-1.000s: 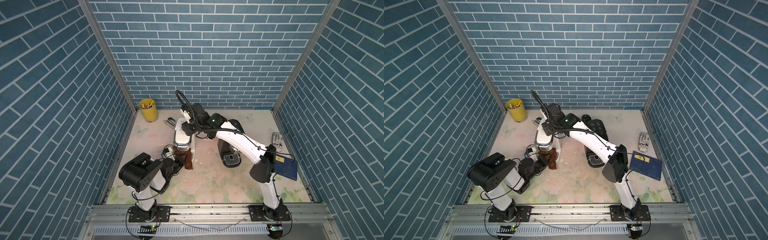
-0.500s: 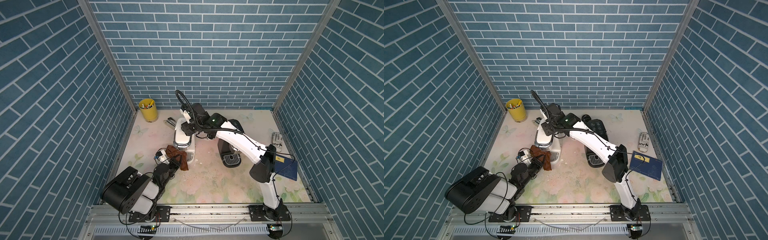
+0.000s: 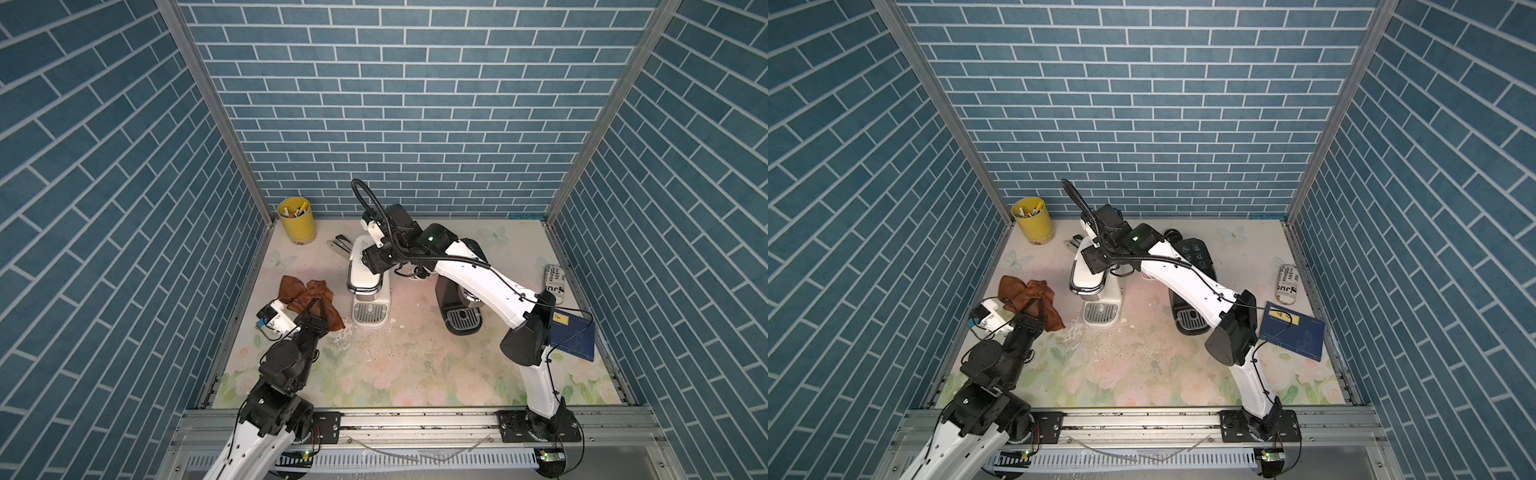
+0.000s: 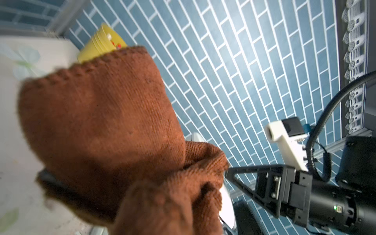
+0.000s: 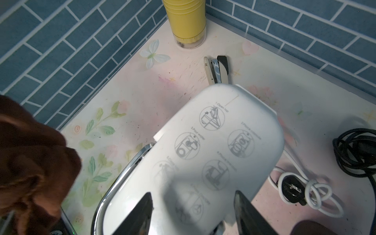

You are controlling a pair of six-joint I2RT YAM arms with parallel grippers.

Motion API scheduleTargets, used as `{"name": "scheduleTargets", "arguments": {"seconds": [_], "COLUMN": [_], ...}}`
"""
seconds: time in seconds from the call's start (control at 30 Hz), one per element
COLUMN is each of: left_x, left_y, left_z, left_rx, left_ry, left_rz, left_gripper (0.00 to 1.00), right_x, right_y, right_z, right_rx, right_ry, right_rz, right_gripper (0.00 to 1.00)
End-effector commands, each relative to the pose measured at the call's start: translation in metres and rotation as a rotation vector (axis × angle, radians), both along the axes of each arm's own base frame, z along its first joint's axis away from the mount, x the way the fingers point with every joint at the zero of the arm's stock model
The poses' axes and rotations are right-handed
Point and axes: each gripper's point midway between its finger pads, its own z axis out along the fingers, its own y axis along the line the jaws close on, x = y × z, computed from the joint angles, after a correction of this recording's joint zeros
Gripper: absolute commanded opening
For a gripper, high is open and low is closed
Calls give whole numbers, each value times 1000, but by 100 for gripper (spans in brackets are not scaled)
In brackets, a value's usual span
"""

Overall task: Wipe the surface of a coffee machine
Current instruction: Wipe the dirt from the surface of the coffee machine.

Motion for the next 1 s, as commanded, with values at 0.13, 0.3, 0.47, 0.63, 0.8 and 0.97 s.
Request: {"name": "scheduleTargets", "arguments": {"seconds": [0.13, 0.3, 0.47, 0.63, 0.8, 0.97], "left_x": [1, 0, 3, -9, -2, 16], "left_y": [-21, -47, -97, -167, -196, -192], "left_z": [-5, 52, 71, 67, 28, -26], "left_rx": [378, 493, 584, 698, 908, 1096], "left_ry": [224, 128, 120, 64, 147, 256], "left_rz": [-145, -223, -356, -463, -430, -309], "left_gripper": [0, 0, 0, 0, 0, 0], "right_x": [3, 17, 21, 27, 26, 21], "right_y": [-45, -104, -140, -167, -186, -195], "right_z": [64, 93, 101, 93, 78, 67], "right_rx": [23, 11, 26, -7, -19, -20], "right_ry": [-114, -207, -230, -226, -210, -191], "right_rz": [-103, -246, -319, -389, -434, -452], "right_gripper": [64, 64, 64, 64, 64, 64]}}
